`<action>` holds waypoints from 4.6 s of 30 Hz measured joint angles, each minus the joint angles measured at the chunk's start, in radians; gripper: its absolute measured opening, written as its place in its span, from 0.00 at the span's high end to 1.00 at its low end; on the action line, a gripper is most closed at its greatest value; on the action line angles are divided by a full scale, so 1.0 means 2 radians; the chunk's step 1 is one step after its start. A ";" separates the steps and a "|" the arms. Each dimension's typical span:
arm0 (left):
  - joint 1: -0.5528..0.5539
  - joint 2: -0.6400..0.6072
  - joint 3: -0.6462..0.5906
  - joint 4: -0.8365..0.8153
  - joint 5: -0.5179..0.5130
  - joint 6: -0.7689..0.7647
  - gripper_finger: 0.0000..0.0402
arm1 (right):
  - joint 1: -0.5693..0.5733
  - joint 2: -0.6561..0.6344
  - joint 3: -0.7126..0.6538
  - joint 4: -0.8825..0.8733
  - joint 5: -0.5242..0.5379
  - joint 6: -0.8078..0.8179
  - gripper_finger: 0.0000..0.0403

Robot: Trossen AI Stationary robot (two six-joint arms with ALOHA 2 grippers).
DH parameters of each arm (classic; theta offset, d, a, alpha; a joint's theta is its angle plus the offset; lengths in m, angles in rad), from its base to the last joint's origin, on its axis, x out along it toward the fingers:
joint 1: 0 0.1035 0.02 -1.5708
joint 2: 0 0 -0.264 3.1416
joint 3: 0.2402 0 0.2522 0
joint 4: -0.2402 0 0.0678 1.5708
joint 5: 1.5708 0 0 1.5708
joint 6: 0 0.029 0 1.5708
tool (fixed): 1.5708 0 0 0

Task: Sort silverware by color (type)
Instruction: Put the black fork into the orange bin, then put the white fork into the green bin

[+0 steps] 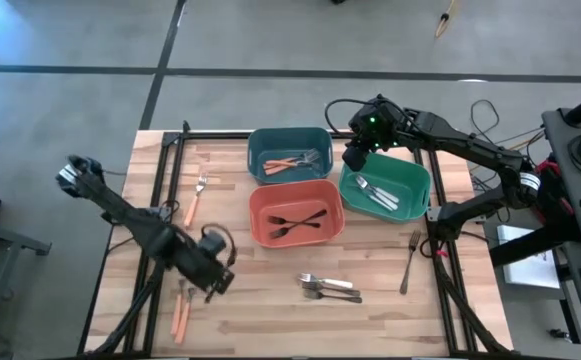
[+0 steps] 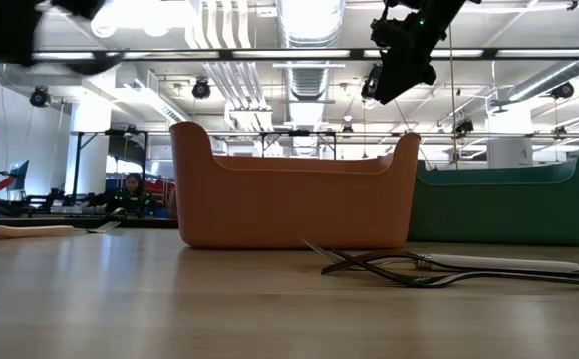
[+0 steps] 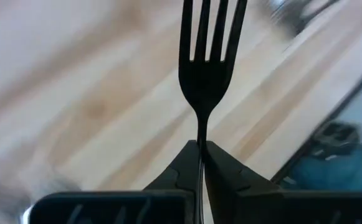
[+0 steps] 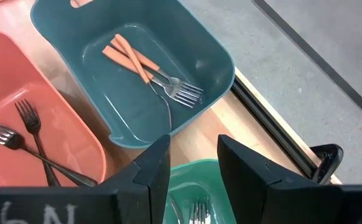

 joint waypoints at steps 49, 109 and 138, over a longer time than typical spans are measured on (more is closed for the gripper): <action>0.397 0.280 0.266 0.039 0.189 0.846 1.00 | 0.000 -0.099 0.000 0.001 0.005 0.060 0.69; 0.404 0.227 0.326 -0.002 0.124 0.833 0.88 | 0.047 -0.101 0.000 -0.131 -0.080 0.221 0.69; 0.376 -0.058 0.067 0.238 0.121 0.672 0.88 | 0.511 0.033 -0.027 -0.125 -0.086 0.306 0.69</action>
